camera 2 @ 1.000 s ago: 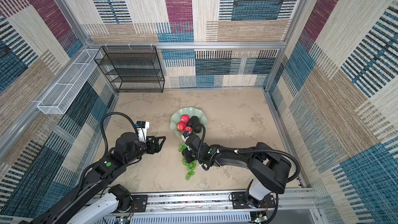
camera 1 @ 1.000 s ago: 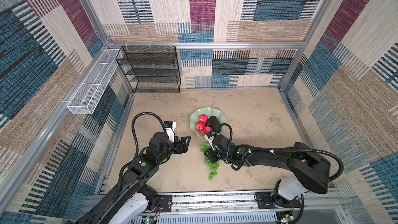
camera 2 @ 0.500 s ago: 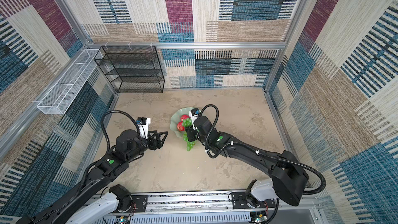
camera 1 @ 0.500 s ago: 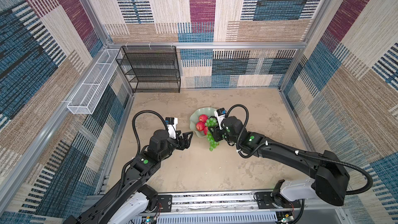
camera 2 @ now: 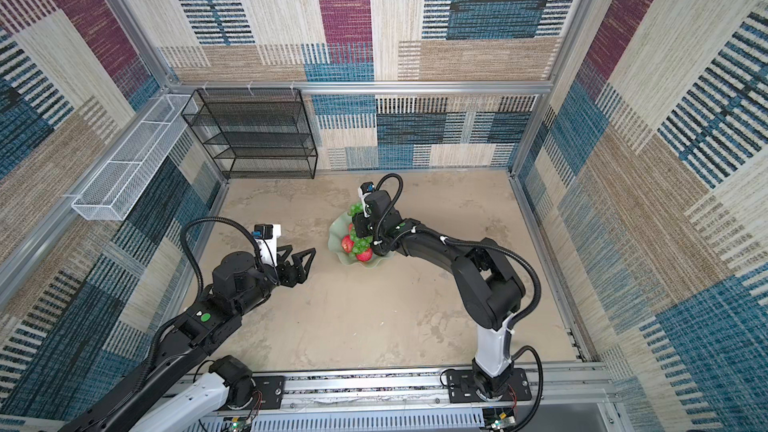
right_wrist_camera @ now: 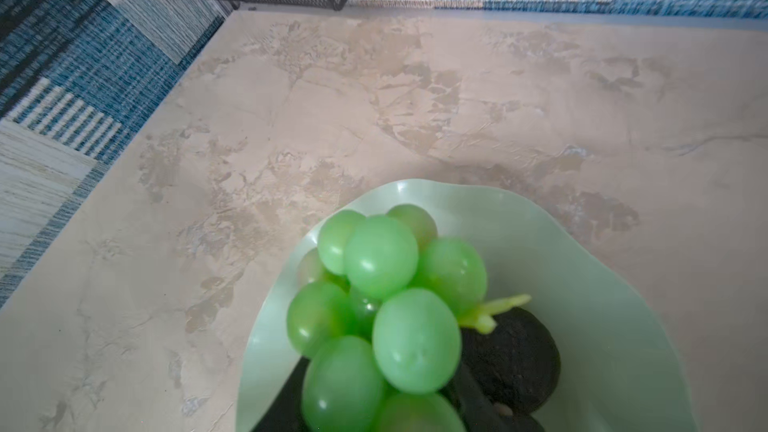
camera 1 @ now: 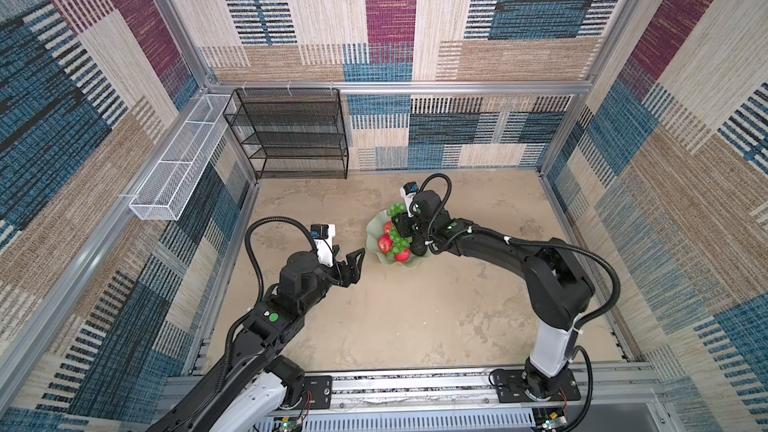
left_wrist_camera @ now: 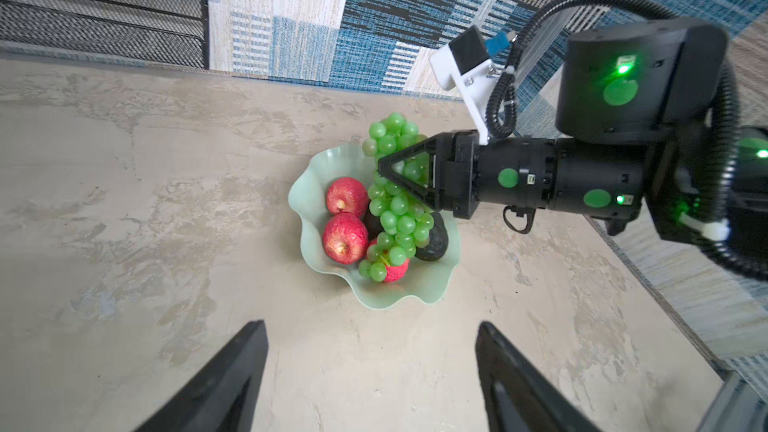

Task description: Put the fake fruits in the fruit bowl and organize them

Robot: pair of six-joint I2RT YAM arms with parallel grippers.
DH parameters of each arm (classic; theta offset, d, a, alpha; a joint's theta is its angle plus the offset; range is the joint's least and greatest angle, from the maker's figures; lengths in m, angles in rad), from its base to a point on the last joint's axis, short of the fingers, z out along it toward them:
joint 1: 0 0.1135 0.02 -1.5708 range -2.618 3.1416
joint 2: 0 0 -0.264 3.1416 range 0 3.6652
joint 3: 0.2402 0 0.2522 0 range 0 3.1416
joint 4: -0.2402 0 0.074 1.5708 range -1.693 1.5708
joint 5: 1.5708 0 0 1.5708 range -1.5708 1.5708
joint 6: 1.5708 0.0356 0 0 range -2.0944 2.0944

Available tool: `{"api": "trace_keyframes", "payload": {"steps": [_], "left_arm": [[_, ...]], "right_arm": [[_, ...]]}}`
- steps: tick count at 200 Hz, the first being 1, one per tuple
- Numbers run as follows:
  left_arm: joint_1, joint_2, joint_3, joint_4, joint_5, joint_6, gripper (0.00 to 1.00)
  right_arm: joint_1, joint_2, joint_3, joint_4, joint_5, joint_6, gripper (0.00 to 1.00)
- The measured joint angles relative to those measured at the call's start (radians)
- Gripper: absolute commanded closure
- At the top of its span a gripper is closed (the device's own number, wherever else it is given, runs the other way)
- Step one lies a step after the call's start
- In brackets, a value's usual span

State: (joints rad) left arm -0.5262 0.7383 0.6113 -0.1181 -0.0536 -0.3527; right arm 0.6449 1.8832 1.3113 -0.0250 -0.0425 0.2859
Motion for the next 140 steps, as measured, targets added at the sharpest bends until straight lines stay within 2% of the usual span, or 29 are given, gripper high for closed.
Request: {"api": "trace_keyframes", "payload": {"steps": [23, 34, 55, 70, 110, 140], "left_arm": [[0.029, 0.032, 0.016, 0.002, -0.069, 0.026, 0.15], [0.049, 0.050, 0.016, 0.005, -0.107, 0.041, 0.10], [0.111, 0.106, 0.017, 0.021, -0.171, 0.081, 0.04], [0.163, 0.174, 0.017, 0.055, -0.231, 0.091, 0.03], [0.234, 0.359, -0.050, 0.200, -0.359, 0.170, 0.01], [0.365, 0.481, -0.159, 0.380, -0.340, 0.224, 0.01]], "right_arm": [[-0.024, 0.036, 0.033, 0.002, -0.026, -0.011, 0.16], [-0.038, 0.032, 0.037, 0.005, -0.025, -0.014, 0.00], [-0.064, -0.023, 0.006, 0.021, -0.025, -0.025, 0.00], [-0.077, -0.116, -0.075, 0.071, 0.004, -0.040, 0.00], [-0.114, -0.438, -0.457, 0.270, 0.135, -0.145, 0.00], [-0.232, -0.662, -0.726, 0.400, 0.275, -0.153, 0.00]]}}
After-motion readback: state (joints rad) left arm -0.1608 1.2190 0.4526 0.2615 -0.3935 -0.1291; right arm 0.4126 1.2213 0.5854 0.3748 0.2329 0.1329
